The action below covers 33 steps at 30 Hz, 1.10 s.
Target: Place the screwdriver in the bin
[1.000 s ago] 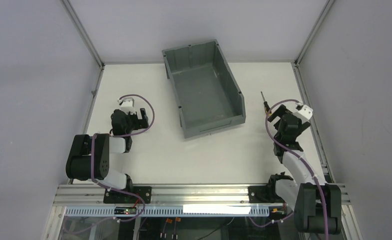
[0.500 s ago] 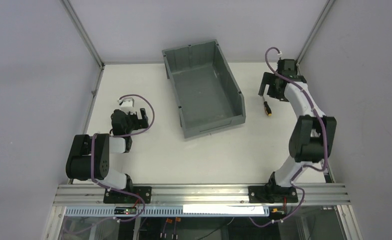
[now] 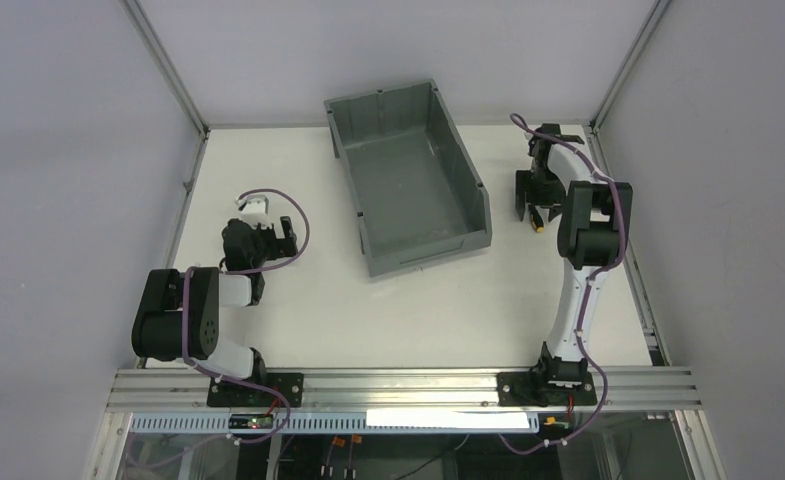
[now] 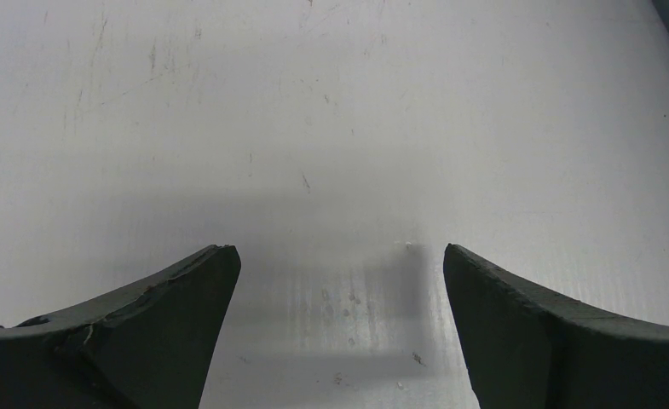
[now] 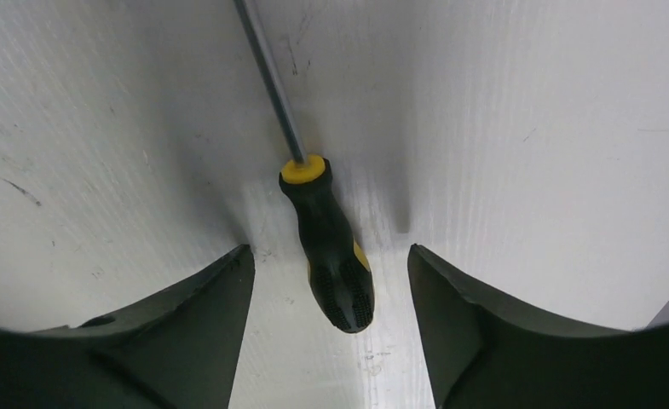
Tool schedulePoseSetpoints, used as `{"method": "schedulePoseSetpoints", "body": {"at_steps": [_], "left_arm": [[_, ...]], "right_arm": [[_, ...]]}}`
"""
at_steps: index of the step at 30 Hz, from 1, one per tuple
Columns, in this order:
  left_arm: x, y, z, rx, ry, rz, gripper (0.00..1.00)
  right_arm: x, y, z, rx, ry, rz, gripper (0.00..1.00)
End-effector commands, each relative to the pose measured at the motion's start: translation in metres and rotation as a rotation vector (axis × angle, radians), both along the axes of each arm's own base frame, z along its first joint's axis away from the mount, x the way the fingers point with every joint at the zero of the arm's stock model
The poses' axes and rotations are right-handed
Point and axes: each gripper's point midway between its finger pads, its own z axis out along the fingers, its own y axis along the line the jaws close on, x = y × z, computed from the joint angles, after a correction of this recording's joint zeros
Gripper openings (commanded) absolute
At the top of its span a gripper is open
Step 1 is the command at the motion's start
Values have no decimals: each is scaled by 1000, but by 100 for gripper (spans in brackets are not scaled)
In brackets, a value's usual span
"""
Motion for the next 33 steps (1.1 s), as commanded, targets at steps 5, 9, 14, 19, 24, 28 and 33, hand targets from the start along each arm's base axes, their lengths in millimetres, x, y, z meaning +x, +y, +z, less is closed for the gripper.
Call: {"method": "schedulePoseSetpoints", "body": {"at_steps": [5,9,14,19,24,28,33], "left_arm": [[10,-7,16,9,-58,-31,99],[10,-6,16,9,-57,-28,99],[10,-6,16,9,-57,-30,99],[10,-6,16,9,-57,-31,99],[10,-6,16,9,-57,-29,99],[10,-6,16,9,-57,-30,99],[10,-6,16,9,-57,-30,99]], "right_arm": [[0,-1,-2,-1,11,9,25],[4,4,22,27,-41,0,0],[20,26,109,147,-241,-29,0],[28,50,225,223,-576,-66,0],[23,103,317,187,-892,38,0],[2,181,383,256,-1232,255,0],[-14,248,383,287,-1369,414,0]]}}
